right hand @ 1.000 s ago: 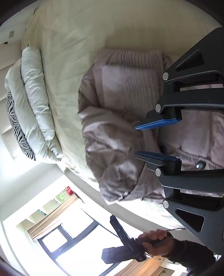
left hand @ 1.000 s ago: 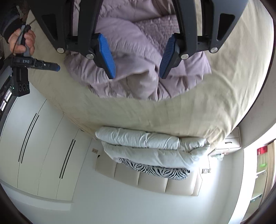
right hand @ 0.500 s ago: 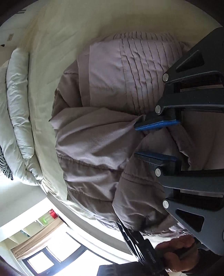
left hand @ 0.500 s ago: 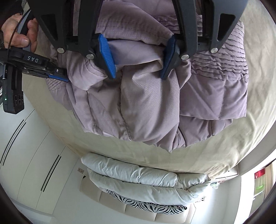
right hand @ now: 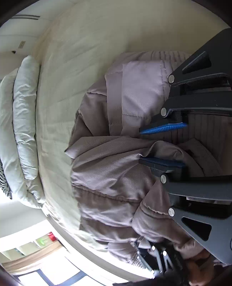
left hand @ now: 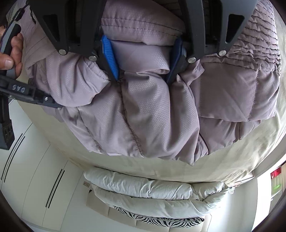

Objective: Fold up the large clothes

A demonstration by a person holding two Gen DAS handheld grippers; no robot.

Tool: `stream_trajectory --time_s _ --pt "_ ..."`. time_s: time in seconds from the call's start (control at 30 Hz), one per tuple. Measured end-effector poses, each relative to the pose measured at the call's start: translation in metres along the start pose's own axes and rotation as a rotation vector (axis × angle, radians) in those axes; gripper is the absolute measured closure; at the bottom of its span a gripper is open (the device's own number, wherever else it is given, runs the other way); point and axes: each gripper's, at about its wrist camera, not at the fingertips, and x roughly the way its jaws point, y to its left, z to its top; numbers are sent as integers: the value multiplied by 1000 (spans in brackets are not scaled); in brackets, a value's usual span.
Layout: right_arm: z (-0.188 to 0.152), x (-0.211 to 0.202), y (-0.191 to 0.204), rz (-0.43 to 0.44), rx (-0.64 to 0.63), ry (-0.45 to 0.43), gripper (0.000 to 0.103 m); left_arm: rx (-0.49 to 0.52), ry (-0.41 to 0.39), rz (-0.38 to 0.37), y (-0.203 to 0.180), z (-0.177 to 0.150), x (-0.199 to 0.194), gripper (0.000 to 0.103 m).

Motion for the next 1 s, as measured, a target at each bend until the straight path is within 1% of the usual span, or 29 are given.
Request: stream_trajectory --time_s 0.07,0.13,0.2,0.23,0.27,0.33,0.37,0.43,0.53,0.6,0.67,0.73,0.8,0.83,0.9,0.93,0.97,1.0 --pt "-4 -27 7 58 -2 -67 77 9 -8 -15 2 -2 -3 47" --pt "-12 -47 25 98 -54 -101 77 7 -23 -36 6 -4 -4 47" --pt "-20 -57 41 104 -113 -125 77 3 -33 -46 7 -6 -6 47" --pt "-24 -55 47 92 -136 -124 77 4 -35 -48 8 -6 -6 47" --pt "-26 -50 51 77 -156 -103 77 7 -36 -50 8 -6 -5 47" --pt "-35 -27 49 48 -161 -39 77 19 -35 -52 8 -7 -5 47" --pt "-39 -16 46 43 -161 -30 77 30 -34 -52 8 -7 -3 47" --pt "-47 -5 41 49 -182 -61 77 51 -34 -49 8 -6 -1 47" --pt "-41 -5 30 94 -120 -57 77 55 -33 -52 10 -2 3 46" --pt "-33 -18 23 85 -68 -59 76 45 -37 -69 13 -1 3 46" --pt "-28 -43 18 119 -32 -123 76 34 -43 -87 17 0 4 46" --pt "-25 -68 23 138 -35 -185 76 32 -47 -93 18 1 5 46" --pt "-22 -77 37 155 -81 -206 76 28 -50 -98 20 2 5 46" --pt "-22 -72 46 152 -118 -193 76 25 -51 -102 20 2 5 46" --pt "-26 -51 60 140 -165 -135 76 22 -52 -106 21 2 5 46" --pt "-30 -31 63 135 -171 -77 76 23 -52 -106 21 2 5 46" --pt "-36 -11 67 112 -183 -25 76 22 -50 -106 22 2 6 46" --pt "-44 2 69 95 -209 -34 76 22 -50 -103 23 1 7 47"
